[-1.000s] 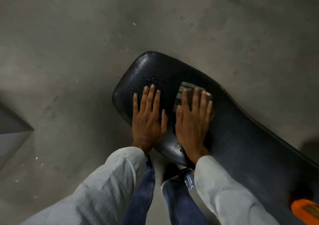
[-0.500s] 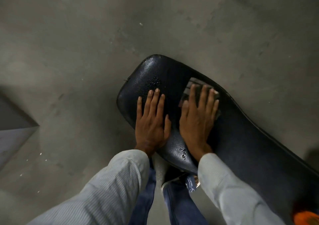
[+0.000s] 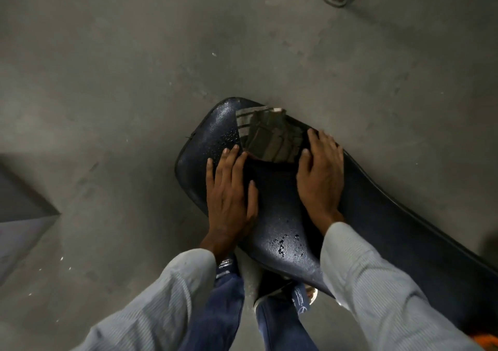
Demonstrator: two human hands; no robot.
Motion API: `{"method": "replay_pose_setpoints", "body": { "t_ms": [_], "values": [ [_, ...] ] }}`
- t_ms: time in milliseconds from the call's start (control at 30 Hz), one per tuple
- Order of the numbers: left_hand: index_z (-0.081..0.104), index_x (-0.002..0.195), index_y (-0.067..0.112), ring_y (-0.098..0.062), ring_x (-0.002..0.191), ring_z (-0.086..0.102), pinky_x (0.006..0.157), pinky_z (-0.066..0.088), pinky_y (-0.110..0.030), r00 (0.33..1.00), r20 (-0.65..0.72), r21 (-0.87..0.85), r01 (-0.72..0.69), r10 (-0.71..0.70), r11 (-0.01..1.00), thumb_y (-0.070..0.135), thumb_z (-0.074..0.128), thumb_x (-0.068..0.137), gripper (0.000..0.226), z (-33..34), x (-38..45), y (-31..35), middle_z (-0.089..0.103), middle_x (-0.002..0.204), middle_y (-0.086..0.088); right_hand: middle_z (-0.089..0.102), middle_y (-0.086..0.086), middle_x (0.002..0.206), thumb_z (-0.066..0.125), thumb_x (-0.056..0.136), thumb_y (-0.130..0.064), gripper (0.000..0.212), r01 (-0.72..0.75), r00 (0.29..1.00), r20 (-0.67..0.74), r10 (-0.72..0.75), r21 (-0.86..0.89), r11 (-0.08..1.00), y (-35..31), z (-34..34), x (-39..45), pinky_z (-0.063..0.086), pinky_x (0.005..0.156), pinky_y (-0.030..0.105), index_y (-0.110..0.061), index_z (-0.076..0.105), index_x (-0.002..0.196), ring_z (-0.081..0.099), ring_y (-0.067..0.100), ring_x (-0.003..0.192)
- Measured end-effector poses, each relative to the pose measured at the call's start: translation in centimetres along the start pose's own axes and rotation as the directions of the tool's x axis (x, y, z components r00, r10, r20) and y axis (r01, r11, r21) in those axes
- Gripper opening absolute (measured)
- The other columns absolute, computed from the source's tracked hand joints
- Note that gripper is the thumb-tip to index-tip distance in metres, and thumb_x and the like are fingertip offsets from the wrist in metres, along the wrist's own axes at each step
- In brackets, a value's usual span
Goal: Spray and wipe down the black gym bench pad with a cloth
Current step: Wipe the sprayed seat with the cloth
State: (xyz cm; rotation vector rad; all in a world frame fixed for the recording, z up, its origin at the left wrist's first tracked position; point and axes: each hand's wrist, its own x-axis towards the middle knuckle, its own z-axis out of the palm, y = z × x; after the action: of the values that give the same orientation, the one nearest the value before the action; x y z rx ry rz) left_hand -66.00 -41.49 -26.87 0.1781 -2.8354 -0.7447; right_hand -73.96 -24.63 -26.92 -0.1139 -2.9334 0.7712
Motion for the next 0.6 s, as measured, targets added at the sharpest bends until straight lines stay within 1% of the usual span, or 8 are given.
{"method": "replay_pose_setpoints", "body": {
  "t_ms": [67,133,233,300,367,433,500,600],
  "values": [
    [0.046,0.159,0.004,-0.034,0.161,0.032,0.133,0.018,-0.061,0.998,0.0,-0.015,-0.06,0.06,0.998,0.024,0.056,0.094,0.069,-0.1,1.4,1.4,0.04,0.17,-0.016,0.043,0.017,0.169,0.043,0.112,-0.023,0.051,0.028,0.999,0.029,-0.026,-0.08,0.996,1.0,0.9,-0.7,0.022,0.134,0.056,-0.014,0.048,0.161,0.036,0.035,0.161],
    [0.041,0.161,0.001,-0.036,0.163,0.028,0.135,0.014,-0.057,0.987,0.051,-0.031,-0.153,0.155,0.988,0.025,0.055,0.09,0.077,0.3,3.5,3.2,0.035,0.172,-0.018,0.042,0.017,0.17,0.043,0.112,-0.024,0.052,0.063,0.998,0.014,-0.061,-0.121,0.991,1.3,1.4,-0.7,0.021,0.134,0.053,-0.015,0.046,0.163,0.034,0.035,0.161],
    [0.035,0.164,0.0,-0.035,0.164,0.023,0.135,0.015,-0.055,0.955,0.175,-0.008,-0.241,0.239,0.97,0.029,0.046,0.1,0.071,1.9,6.5,4.2,0.027,0.175,-0.019,0.041,0.015,0.171,0.04,0.112,-0.025,0.053,0.067,0.997,-0.018,-0.07,-0.159,0.985,1.3,1.6,-0.9,0.02,0.134,0.051,-0.016,0.045,0.163,0.034,0.033,0.162],
    [0.032,0.166,0.003,-0.032,0.165,0.021,0.135,0.017,-0.054,0.941,0.238,0.049,-0.257,0.239,0.965,0.032,0.042,0.106,0.068,2.6,7.0,3.5,0.024,0.177,-0.016,0.04,0.015,0.171,0.038,0.112,-0.026,0.053,0.068,0.997,-0.017,-0.072,-0.171,0.983,1.2,1.6,-0.9,0.018,0.135,0.05,-0.016,0.044,0.164,0.032,0.032,0.163],
    [0.025,0.169,0.007,-0.029,0.167,0.016,0.136,0.014,-0.051,0.937,0.266,0.115,-0.263,0.226,0.958,0.032,0.042,0.107,0.07,2.2,5.7,2.6,0.018,0.179,-0.014,0.041,0.015,0.171,0.039,0.113,-0.026,0.052,0.067,0.997,-0.028,-0.073,-0.165,0.984,1.1,1.6,-0.9,0.02,0.135,0.05,-0.017,0.044,0.164,0.033,0.032,0.162],
    [0.019,0.171,0.01,-0.027,0.168,0.01,0.136,0.011,-0.05,0.944,0.258,0.164,-0.25,0.203,0.954,0.032,0.044,0.107,0.072,1.2,3.2,1.4,0.012,0.18,-0.011,0.044,0.016,0.169,0.042,0.112,-0.025,0.051,0.064,0.996,-0.058,-0.073,-0.15,0.987,1.0,1.5,-1.0,0.022,0.134,0.052,-0.016,0.047,0.162,0.036,0.033,0.161],
    [0.018,0.171,0.011,-0.026,0.168,0.009,0.137,0.01,-0.049,0.958,0.236,0.198,-0.211,0.162,0.957,0.033,0.042,0.108,0.071,0.1,1.1,0.2,0.011,0.18,-0.01,0.045,0.016,0.168,0.044,0.113,-0.024,0.05,0.064,0.995,-0.071,-0.075,-0.141,0.988,0.9,1.5,-1.0,0.024,0.134,0.052,-0.017,0.048,0.162,0.037,0.033,0.16],
    [0.02,0.171,0.012,-0.027,0.168,0.01,0.137,0.01,-0.049,0.98,0.189,0.256,-0.114,0.066,0.96,0.033,0.036,0.111,0.066,-0.5,1.9,-0.9,0.013,0.18,-0.009,0.044,0.015,0.169,0.043,0.113,-0.024,0.05,0.061,0.994,-0.081,-0.073,-0.149,0.987,1.0,1.7,-1.0,0.024,0.133,0.052,-0.018,0.048,0.162,0.037,0.033,0.161]
  ]
}}
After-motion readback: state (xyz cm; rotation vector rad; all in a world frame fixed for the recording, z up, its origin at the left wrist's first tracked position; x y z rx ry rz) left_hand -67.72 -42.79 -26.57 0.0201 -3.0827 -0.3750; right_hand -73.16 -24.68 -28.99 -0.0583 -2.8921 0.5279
